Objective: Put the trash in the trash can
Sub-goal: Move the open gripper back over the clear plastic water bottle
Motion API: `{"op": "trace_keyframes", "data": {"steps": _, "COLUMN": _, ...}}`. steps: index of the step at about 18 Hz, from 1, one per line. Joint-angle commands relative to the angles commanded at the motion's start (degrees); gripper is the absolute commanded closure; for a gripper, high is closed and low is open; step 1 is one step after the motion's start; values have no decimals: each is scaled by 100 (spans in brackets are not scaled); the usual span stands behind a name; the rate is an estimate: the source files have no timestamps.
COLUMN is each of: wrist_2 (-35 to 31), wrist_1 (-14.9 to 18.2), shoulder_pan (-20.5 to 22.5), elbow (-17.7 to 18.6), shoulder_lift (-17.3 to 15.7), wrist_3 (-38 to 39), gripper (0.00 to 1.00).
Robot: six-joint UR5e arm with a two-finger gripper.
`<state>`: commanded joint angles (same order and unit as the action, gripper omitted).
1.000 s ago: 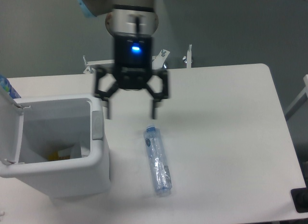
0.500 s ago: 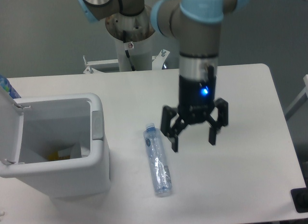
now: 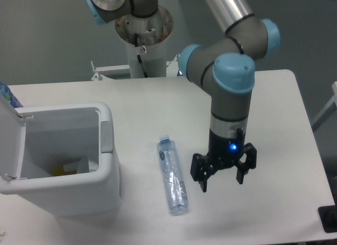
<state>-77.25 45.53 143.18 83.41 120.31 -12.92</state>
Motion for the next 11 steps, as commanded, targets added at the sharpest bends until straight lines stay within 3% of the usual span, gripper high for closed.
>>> {"op": "trace_keyframes", "data": {"steps": 7, "wrist_2": -52, "wrist_1": 9, "shoulder_pan": -378, "elbow": 97, "shoulder_lift": 352, "wrist_3": 9, "gripper": 0}}
{"op": "trace_keyframes", "data": {"steps": 11, "wrist_2": -491, "wrist_1": -17, "shoulder_pan": -668, "elbow": 184, "shoulder_lift": 554, "wrist_3": 9, "gripper": 0}}
